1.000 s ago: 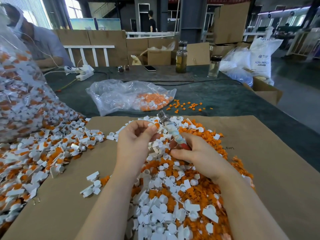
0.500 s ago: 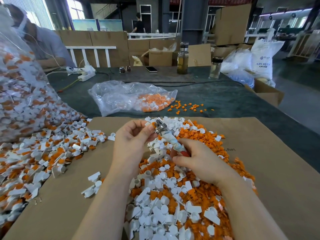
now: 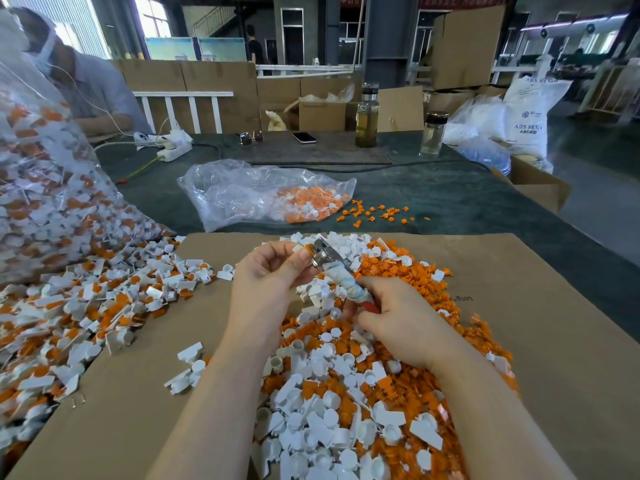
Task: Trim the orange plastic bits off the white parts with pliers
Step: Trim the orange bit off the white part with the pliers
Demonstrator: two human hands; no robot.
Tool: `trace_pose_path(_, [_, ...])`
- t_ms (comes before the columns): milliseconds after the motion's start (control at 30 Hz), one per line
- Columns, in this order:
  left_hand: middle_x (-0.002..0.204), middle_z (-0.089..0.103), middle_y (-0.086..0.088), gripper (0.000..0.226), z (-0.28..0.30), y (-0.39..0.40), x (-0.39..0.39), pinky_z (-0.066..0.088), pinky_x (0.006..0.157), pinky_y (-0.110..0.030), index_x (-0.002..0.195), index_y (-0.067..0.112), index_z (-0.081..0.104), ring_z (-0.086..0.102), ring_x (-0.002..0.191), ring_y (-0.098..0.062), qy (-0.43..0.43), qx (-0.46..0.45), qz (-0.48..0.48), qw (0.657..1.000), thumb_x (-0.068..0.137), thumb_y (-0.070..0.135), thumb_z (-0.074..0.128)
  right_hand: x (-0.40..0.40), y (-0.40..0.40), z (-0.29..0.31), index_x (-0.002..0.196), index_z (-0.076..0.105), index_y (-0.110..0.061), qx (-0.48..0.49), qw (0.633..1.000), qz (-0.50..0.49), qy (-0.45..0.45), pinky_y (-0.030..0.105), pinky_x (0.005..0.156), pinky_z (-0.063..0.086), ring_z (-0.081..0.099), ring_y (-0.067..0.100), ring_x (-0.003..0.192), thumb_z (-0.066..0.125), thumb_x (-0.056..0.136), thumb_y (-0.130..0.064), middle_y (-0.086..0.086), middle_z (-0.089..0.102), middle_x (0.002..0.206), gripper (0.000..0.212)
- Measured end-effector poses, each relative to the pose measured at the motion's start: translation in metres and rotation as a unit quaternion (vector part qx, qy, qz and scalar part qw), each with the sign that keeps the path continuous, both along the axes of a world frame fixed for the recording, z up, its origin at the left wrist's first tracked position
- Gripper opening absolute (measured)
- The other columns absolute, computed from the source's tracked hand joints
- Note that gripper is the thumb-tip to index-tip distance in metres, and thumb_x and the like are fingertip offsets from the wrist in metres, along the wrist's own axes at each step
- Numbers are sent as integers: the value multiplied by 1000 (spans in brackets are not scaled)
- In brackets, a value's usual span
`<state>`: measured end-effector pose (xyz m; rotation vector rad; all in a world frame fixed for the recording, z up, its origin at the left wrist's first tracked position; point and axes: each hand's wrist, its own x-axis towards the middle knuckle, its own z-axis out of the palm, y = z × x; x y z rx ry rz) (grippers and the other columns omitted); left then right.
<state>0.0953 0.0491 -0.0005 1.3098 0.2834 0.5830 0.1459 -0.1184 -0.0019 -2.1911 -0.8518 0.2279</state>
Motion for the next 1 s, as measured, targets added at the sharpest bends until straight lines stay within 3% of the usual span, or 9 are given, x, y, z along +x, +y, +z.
trace_pose_path(100, [74, 75, -2, 6, 0, 4, -1, 61, 64, -23, 84, 8, 69, 73, 67, -12, 23, -102, 8, 994, 89, 5, 67, 0, 2, -6, 82, 59, -23, -14, 998, -30, -47, 41, 53, 46, 56, 15, 61, 60, 86, -24, -3, 61, 71, 4])
trace_pose_path(167, [83, 78, -8, 4, 1, 14, -3, 61, 61, -23, 93, 6, 69, 75, 75, -15, 47, -206, 41, 977, 91, 7, 66, 2, 3, -9, 77, 52, -28, -22, 995, -59, -78, 29, 50, 37, 52, 10, 60, 59, 87, -26, -7, 56, 69, 13])
trace_pose_path(367, [93, 75, -12, 21, 0, 54, -10, 63, 69, -29, 120, 4, 60, 76, 73, -17, 12, -475, 168, 864, 101, 8, 52, 12, 0, -14, 76, 46, -30, -39, 979, -157, -128, 21, 50, 31, 51, 7, 62, 54, 92, -31, -11, 54, 71, 18])
trace_pose_path(567, [116, 70, -15, 38, -10, 79, -14, 60, 85, -33, 141, 4, 49, 72, 99, -21, -145, -596, 236, 754, 106, 12, 37, 16, -1, -16, 68, 40, -33, -76, 962, -213, -153, 20, 46, 32, 52, 7, 57, 54, 92, -37, -11, 53, 66, 28])
trace_pose_path(700, [116, 69, -19, 37, -11, 85, -17, 61, 79, -34, 137, 0, 52, 72, 101, -22, -203, -611, 261, 719, 106, 15, 38, 19, -2, -19, 73, 44, -29, -107, 963, -205, -141, 23, 47, 36, 53, 8, 62, 56, 91, -39, -11, 52, 70, 24])
trace_pose_path(767, [111, 71, -18, 34, -9, 81, -18, 63, 69, -34, 135, 5, 55, 74, 91, -22, -181, -596, 247, 742, 104, 16, 46, 18, 0, -21, 82, 49, -30, -120, 963, -194, -147, 24, 49, 39, 53, 8, 67, 57, 90, -42, -12, 52, 74, 16])
trace_pose_path(867, [108, 73, -10, 24, -4, 69, -18, 61, 65, -27, 122, 14, 63, 76, 80, -16, -39, -493, 190, 848, 99, 18, 59, 15, 6, -24, 82, 52, -32, -141, 958, -188, -163, 24, 48, 42, 53, 6, 65, 57, 88, -44, -12, 55, 73, 15])
trace_pose_path(933, [97, 76, -4, 17, 0, 60, -16, 58, 66, -24, 109, 13, 68, 73, 78, -9, 85, -348, 134, 924, 93, 18, 67, 13, 11, -26, 78, 50, -31, -153, 953, -192, -178, 23, 46, 39, 50, 4, 61, 57, 88, -46, -13, 53, 69, 18])
trace_pose_path(1000, [88, 74, 2, 18, 2, 52, -15, 54, 69, -26, 104, 16, 71, 67, 79, -10, 175, -161, 88, 967, 86, 19, 74, 12, 14, -29, 77, 51, -31, -164, 948, -199, -187, 22, 45, 38, 48, 4, 59, 59, 86, -48, -13, 52, 67, 20])
